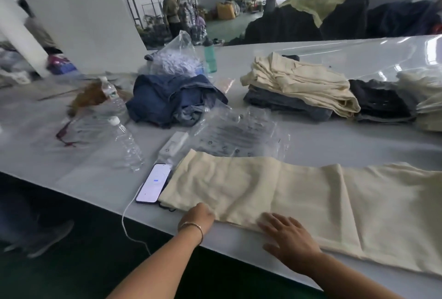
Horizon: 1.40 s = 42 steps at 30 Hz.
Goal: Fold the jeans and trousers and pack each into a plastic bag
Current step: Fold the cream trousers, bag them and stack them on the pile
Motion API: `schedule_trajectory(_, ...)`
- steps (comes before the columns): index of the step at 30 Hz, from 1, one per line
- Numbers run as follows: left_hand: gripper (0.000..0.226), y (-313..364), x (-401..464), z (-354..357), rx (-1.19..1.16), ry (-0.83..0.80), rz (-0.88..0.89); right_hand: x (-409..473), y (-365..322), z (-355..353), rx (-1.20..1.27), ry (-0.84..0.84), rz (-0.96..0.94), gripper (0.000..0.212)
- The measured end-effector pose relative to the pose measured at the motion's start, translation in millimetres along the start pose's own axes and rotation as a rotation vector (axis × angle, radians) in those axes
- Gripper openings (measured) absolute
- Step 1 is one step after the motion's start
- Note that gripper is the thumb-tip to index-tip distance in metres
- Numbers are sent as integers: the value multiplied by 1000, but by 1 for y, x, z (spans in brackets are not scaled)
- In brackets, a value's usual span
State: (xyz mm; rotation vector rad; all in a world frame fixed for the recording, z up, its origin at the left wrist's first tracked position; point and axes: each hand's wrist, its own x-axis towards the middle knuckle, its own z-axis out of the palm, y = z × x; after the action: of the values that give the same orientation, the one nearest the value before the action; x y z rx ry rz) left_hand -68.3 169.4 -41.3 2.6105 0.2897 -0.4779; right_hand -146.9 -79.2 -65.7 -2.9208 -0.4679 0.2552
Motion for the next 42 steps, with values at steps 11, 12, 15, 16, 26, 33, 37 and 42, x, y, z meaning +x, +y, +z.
schedule_trajectory(11, 41, -18, 31, -25, -786, 245, -436, 59, -56, 8, 13, 35, -19, 68)
schedule_trajectory(12, 45, -19, 30, -29, -794, 291, -463, 64, -59, 7, 15, 40, -26, 68)
schedule_trajectory(15, 45, -27, 31, -40, -880, 369, -543, 76, -70, 6, 12, 11, -62, 68)
schedule_trajectory(16, 46, -30, 34, -41, -928, 377, -558, 80, -75, 6, 14, -5, -74, 68)
schedule_trajectory(26, 38, -35, 52, -42, -1417, 81, -362, 83, -86, 2, 112, -72, -83, 64)
schedule_trajectory(33, 22, -35, 70, -69, -1055, 134, -327, 90, -73, -7, 174, 187, 147, 58)
schedule_trajectory(37, 23, -30, 66, -81, -1071, 356, -197, 90, -37, -5, 226, 115, 491, 61)
schedule_trajectory(42, 9, -39, 61, -51, -1701, 238, -339, 99, -39, 6, 32, -135, 417, 69)
